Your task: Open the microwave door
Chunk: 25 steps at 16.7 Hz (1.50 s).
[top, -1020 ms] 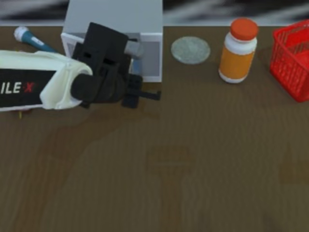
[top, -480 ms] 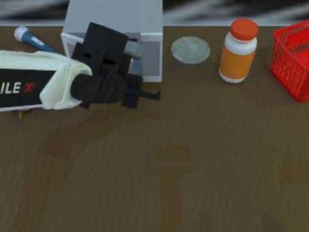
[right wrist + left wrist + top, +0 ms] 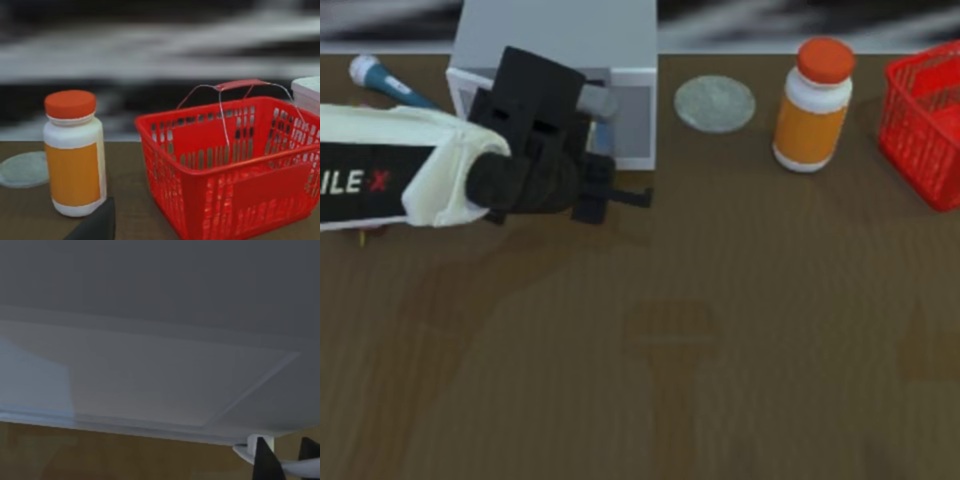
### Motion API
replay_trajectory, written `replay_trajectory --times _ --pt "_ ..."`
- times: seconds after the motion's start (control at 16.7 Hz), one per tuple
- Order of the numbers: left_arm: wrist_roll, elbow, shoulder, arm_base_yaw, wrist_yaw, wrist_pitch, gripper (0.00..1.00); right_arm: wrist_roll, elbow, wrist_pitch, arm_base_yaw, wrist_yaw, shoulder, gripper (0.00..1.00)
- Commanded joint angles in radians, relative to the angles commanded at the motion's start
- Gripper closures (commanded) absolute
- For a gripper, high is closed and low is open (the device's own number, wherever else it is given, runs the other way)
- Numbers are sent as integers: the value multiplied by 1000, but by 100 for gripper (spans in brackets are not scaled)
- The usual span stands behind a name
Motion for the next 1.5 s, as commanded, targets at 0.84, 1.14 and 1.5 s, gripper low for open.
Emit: replay_trajectory --times 0.84,1.14,1.5 --pt "64 -45 -33 23 55 14 100 0 0 0 0 0 0 0" --pt "64 -45 -33 23 55 14 100 0 0 0 0 0 0 0" --pt "64 -45 -33 23 55 14 100 0 0 0 0 0 0 0"
